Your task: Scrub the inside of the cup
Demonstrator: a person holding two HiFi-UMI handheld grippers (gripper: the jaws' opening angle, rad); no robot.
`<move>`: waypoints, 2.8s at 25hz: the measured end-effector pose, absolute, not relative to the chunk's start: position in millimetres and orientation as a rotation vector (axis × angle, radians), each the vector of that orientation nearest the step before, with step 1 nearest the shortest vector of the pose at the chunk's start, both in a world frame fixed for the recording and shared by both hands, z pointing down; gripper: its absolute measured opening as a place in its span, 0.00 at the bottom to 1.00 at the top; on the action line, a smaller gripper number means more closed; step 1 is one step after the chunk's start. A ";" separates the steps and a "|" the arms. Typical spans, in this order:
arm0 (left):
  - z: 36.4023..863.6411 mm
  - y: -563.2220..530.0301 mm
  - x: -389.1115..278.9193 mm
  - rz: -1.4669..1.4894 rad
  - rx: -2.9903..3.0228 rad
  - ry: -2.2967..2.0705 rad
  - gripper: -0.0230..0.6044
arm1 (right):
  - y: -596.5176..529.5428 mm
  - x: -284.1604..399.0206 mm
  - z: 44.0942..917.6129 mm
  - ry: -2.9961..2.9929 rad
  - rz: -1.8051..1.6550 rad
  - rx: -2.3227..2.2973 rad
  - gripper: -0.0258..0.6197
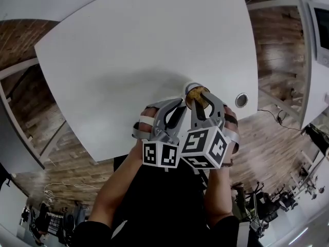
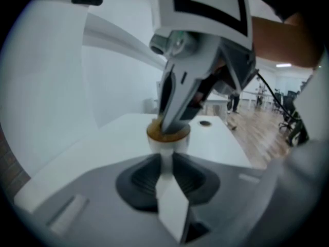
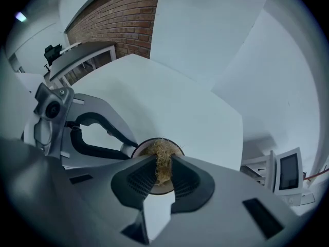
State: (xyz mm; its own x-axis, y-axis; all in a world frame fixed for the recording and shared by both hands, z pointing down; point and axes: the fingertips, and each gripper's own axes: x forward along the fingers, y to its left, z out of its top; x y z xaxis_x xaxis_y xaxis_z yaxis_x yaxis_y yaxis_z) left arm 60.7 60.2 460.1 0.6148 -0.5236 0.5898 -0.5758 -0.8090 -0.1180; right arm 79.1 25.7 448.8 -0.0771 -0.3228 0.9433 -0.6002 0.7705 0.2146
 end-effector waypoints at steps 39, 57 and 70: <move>466.5 58.4 56.8 0.958 2.732 -0.983 0.16 | 31.2 70.4 467.5 -1.738 0.494 0.650 0.13; 456.6 59.9 41.4 0.958 2.649 -1.018 0.25 | 41.1 101.4 374.2 -2.011 0.459 1.092 0.13; 298.5 77.4 24.3 0.487 2.841 -1.228 0.04 | 77.5 120.1 270.0 -2.366 0.413 1.557 0.13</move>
